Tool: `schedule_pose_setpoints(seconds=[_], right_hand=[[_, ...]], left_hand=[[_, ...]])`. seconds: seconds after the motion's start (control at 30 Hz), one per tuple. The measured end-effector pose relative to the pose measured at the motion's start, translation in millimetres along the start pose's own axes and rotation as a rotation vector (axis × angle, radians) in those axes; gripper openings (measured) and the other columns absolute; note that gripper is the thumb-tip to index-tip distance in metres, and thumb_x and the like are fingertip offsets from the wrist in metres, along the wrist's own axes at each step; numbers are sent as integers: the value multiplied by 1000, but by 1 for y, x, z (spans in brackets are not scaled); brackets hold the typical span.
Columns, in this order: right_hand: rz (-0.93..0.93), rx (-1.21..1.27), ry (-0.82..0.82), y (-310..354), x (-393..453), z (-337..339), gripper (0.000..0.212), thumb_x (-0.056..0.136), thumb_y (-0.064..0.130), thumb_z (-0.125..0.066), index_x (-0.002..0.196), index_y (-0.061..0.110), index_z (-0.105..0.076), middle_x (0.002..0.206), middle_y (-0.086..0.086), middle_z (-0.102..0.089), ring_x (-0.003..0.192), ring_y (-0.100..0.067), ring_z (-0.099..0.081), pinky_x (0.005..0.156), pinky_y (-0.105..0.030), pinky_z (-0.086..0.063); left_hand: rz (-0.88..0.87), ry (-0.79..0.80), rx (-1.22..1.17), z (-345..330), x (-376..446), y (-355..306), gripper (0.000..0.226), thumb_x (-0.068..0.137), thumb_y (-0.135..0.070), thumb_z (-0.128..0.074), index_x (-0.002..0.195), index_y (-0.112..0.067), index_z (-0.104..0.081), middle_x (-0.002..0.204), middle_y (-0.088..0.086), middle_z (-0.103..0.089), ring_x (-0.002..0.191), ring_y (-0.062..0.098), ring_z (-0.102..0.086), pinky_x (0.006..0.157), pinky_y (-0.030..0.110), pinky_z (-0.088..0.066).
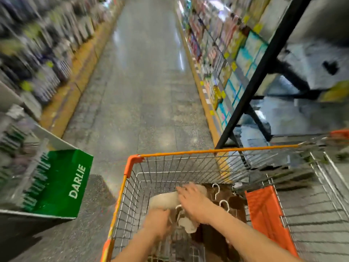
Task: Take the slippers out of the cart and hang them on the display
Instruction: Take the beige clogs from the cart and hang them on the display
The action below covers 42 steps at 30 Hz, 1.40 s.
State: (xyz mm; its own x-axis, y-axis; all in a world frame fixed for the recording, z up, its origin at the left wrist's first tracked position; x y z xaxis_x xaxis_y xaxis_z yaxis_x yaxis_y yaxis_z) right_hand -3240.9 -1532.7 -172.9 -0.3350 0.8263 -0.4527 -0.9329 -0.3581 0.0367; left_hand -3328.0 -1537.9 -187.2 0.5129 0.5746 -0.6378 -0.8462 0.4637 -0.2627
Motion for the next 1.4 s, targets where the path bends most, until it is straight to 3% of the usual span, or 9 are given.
schedule_pose_setpoints(seconds=[0.17, 0.37, 0.53, 0.8, 0.97, 1.07, 1.17, 1.3, 1.4], right_hand=[[-11, -49, -129, -6, -5, 117, 49, 96, 12, -39, 142, -1, -27, 157, -17, -4, 140, -34, -22, 113, -53, -13], [-11, -3, -325, 3, 2, 227, 27, 95, 14, -38, 120, 6, -44, 127, -14, -54, 117, -30, -52, 99, -39, -31], [210, -41, -559, 74, 10, 298, 23, 88, -1, -41, 108, 1, -51, 107, -19, -59, 96, -35, -58, 88, -37, -36], [608, -108, -707, 315, 28, 378, 19, 87, 4, -47, 104, 1, -54, 104, -15, -63, 98, -31, -60, 97, -37, -34], [971, -46, -668, 514, -1, 388, 18, 83, 2, -55, 81, 15, -43, 83, -14, -63, 81, -29, -61, 75, -34, -35], [1129, -84, -771, 616, -26, 386, 8, 81, 6, -60, 88, 8, -57, 84, -11, -67, 81, -29, -64, 71, -34, -40], [1296, -63, -794, 701, -41, 373, 11, 77, 5, -62, 84, 10, -55, 75, -8, -66, 70, -31, -64, 61, -25, -35], [1373, -62, -687, 793, -45, 356, 7, 88, 21, -47, 83, 24, -42, 84, -6, -64, 81, -33, -60, 64, -46, -49], [1451, -67, -616, 859, -51, 344, 12, 91, 32, -38, 88, 22, -42, 90, -10, -63, 84, -35, -58, 66, -47, -50]], left_hand=[[96, -218, 20, 75, -24, 17, 43, 92, -30, -48, 131, -16, -40, 134, 8, -49, 121, 27, -49, 96, 40, -44], [165, -442, 62, 144, -73, 31, 38, 92, -27, -50, 126, -10, -42, 134, 9, -45, 127, 27, -42, 93, 40, -43], [292, -664, -33, 168, -144, 82, 49, 90, -44, -53, 124, -12, -38, 125, 8, -44, 113, 28, -50, 83, 42, -48], [619, -845, -17, 135, -325, 212, 66, 89, -31, -59, 140, -9, -24, 135, 13, -29, 123, 30, -37, 90, 38, -46], [957, -867, 3, 52, -471, 310, 74, 91, -19, -53, 150, -10, -9, 143, 17, -19, 130, 32, -27, 100, 35, -38], [1110, -865, -84, -5, -554, 356, 69, 95, -17, -45, 150, -9, -4, 150, 19, -10, 134, 34, -25, 106, 38, -34], [1223, -907, -143, -53, -623, 384, 66, 96, -26, -49, 148, -9, -13, 148, 16, -12, 130, 32, -30, 100, 39, -37], [1336, -917, -167, -105, -684, 409, 60, 90, -22, -55, 141, -9, -26, 143, 14, -19, 129, 31, -31, 90, 39, -44], [1428, -912, -263, -141, -715, 421, 58, 89, -18, -54, 139, -7, -27, 143, 16, -19, 130, 33, -29, 87, 39, -45]])
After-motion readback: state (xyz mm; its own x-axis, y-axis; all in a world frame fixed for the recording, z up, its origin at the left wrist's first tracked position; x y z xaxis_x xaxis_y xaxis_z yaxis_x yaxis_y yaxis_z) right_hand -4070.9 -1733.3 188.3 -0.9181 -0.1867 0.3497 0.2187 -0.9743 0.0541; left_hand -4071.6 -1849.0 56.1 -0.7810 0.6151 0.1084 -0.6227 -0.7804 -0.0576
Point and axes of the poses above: each hand's wrist, its own x-axis towards the middle knuckle, its own z-axis out of the back of the hand, y = z × x, the point moved 8 cm from there along x, towards the middle knuckle
